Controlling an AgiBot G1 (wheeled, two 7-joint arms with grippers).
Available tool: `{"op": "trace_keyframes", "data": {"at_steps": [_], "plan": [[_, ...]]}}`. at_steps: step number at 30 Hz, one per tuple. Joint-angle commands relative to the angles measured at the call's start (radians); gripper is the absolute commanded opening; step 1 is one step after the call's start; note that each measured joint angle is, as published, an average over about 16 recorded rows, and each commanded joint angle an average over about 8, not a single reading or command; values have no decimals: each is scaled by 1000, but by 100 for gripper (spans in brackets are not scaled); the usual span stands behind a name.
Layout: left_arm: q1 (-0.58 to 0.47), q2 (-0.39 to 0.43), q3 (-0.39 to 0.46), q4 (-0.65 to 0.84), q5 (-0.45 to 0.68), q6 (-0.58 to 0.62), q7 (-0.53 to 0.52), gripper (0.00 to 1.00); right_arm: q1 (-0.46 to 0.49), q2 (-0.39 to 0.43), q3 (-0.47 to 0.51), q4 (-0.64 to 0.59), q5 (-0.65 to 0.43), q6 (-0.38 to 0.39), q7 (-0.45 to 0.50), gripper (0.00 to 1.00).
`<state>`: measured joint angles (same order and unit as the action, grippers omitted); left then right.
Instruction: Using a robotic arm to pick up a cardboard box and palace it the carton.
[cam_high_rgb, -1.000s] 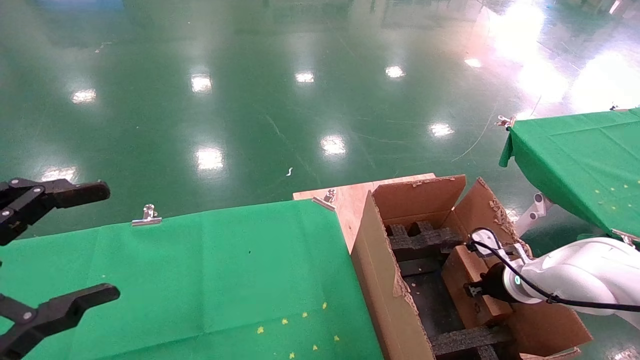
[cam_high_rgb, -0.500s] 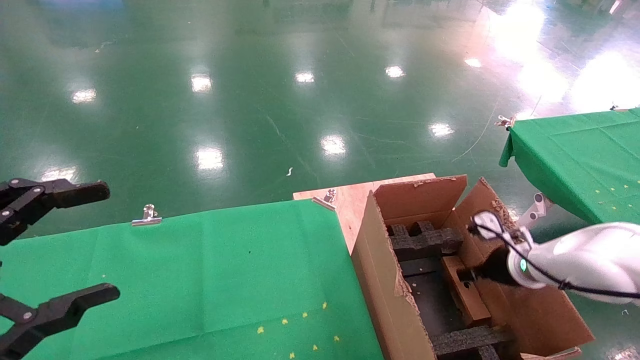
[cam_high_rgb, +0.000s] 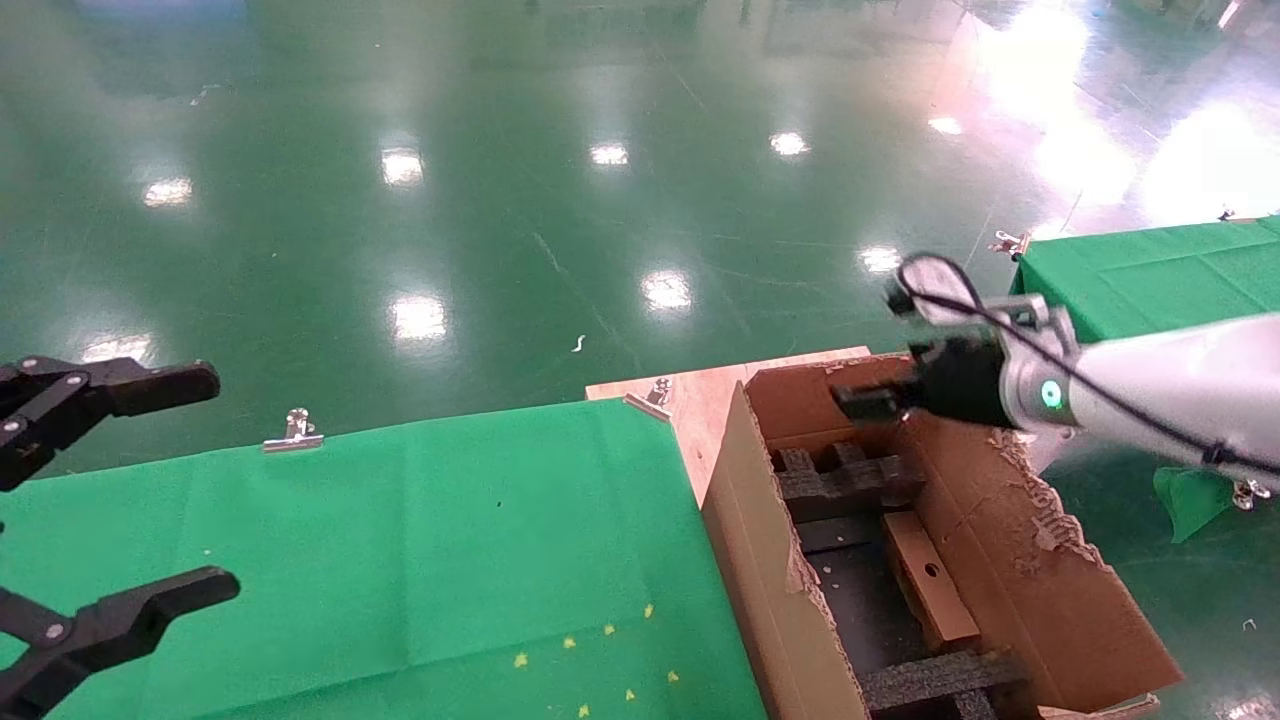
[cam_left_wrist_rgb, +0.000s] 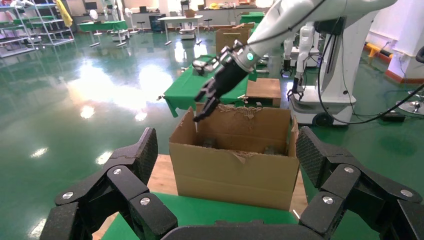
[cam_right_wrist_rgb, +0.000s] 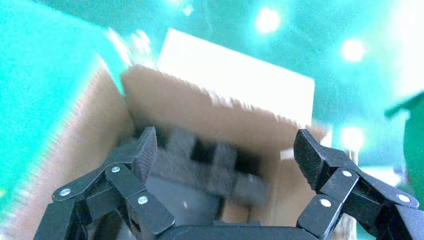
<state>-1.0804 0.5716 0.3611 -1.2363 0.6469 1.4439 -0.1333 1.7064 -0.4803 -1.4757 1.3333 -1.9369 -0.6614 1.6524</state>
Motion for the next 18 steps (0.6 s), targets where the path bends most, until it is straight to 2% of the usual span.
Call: {"op": "trace_keyframes", "data": {"at_steps": [1,8,12,18], "plan": [[0,0,0,0,0,0,0,100,35,3,15,25,51,-7,-43,100],[0,0,0,0,0,0,0,100,106,0,51,38,234,-62,-193,100],[0,0,0,0,0,0,0,100,117,0,58,41,263,-71,-208,100],[0,0,0,0,0,0,0,100,105,-1,52,36,237,-66,-191,100]]}}
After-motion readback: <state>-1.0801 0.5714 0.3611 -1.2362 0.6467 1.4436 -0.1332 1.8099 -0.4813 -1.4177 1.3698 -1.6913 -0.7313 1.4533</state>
